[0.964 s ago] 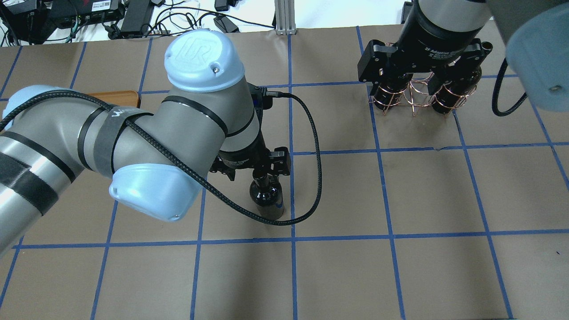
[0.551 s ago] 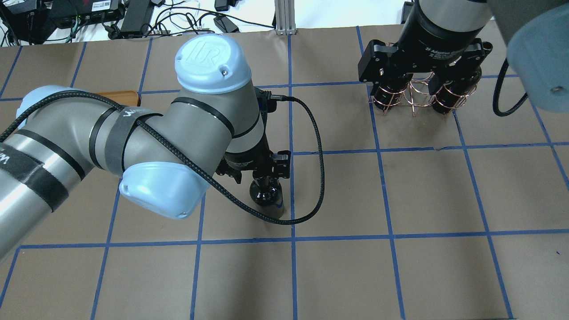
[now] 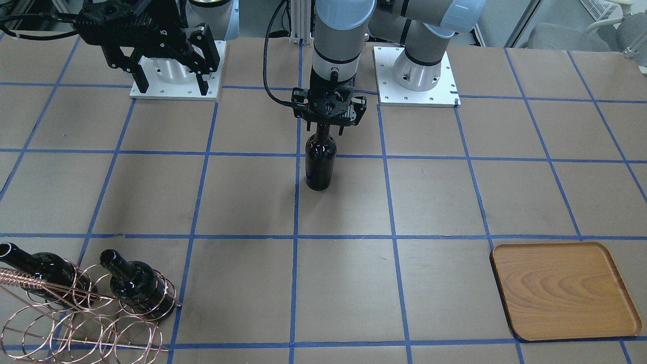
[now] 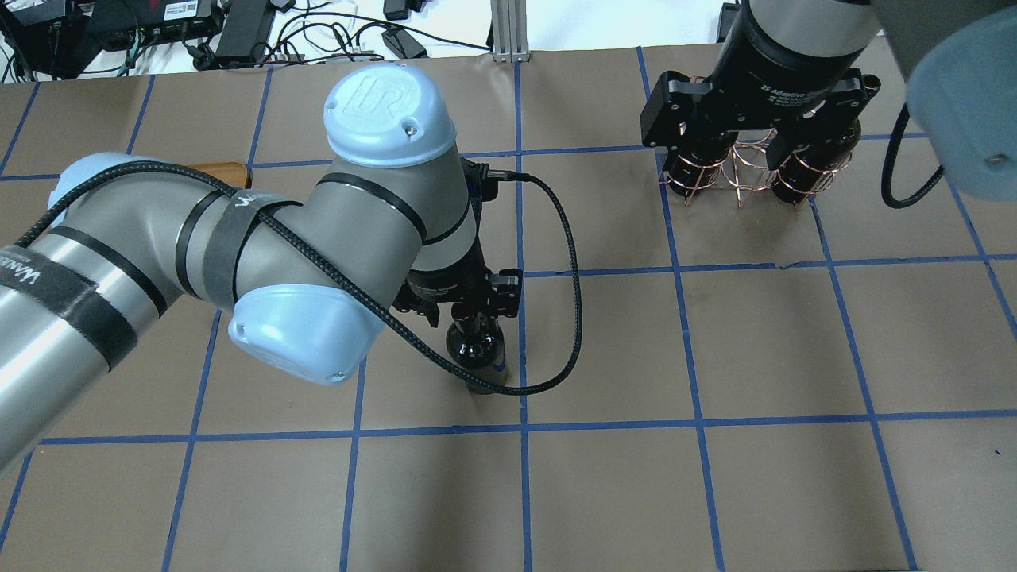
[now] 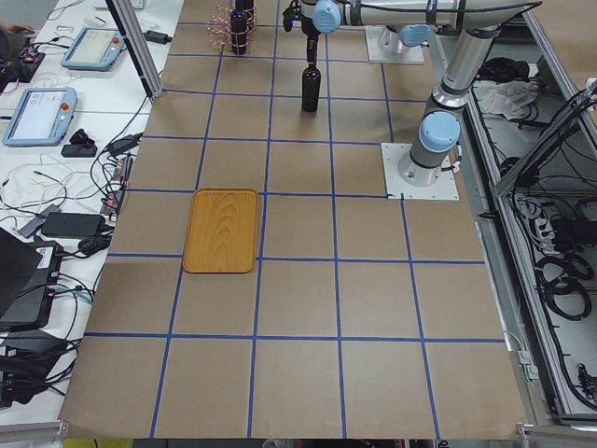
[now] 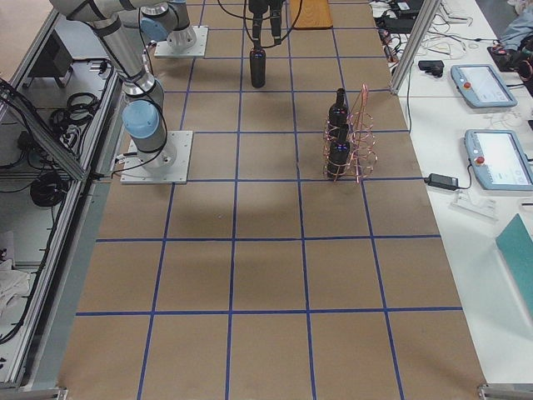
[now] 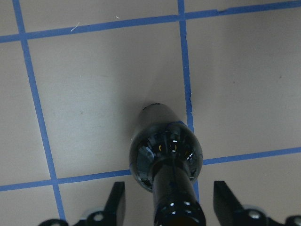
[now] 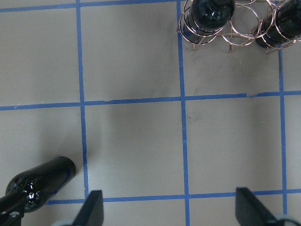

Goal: Take wine from basket and place on tray
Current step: 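Reach the left gripper over the standing bottle and grasp its neck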

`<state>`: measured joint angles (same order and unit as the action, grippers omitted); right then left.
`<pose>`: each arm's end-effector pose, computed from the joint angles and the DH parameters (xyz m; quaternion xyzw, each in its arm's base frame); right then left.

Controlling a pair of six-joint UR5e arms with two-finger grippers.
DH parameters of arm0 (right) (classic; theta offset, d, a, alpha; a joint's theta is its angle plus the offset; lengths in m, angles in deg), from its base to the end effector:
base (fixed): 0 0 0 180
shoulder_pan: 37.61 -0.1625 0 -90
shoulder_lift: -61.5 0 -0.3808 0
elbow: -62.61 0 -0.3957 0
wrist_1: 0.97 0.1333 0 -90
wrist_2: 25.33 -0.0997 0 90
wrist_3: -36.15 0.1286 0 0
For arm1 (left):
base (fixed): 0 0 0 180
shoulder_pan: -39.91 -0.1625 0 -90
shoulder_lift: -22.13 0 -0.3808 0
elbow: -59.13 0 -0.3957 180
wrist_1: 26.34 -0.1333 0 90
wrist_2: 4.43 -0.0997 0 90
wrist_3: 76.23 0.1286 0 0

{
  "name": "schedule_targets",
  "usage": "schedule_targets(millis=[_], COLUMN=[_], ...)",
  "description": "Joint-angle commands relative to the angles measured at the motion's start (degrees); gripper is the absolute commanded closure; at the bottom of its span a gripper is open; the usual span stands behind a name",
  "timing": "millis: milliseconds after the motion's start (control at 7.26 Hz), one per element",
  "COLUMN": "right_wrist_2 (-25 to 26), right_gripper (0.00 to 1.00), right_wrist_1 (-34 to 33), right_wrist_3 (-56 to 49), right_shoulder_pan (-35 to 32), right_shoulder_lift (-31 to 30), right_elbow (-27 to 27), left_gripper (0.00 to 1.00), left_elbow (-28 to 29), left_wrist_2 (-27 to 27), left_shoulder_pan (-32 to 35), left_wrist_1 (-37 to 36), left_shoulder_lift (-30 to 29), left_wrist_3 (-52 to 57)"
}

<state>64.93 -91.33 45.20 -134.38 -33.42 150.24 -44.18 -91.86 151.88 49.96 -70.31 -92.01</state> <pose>0.1879 -0.4568 0.4779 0.0200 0.9976 -0.0664 0.0069 -0.3131 -0.4043 0.3036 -0.0536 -0.9982 -0.0242 0.0154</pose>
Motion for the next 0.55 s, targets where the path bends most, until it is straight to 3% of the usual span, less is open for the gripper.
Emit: schedule_targets(millis=[0, 413], right_wrist_2=[0.0, 0.0], right_gripper=[0.0, 0.0], right_wrist_1=[0.01, 0.01], right_wrist_3=[0.0, 0.0], right_shoulder_pan=[0.0, 0.0], right_shoulder_lift=[0.0, 0.0], right_elbow=[0.0, 0.0], left_gripper=[0.96, 1.0], left_elbow=[0.04, 0.47], left_wrist_2=[0.07, 0.07], left_shoulder_pan=[0.0, -0.17], left_wrist_1=[-0.19, 0.34], left_shoulder_lift=[-0.03, 0.41], left_wrist_3=[0.48, 1.01])
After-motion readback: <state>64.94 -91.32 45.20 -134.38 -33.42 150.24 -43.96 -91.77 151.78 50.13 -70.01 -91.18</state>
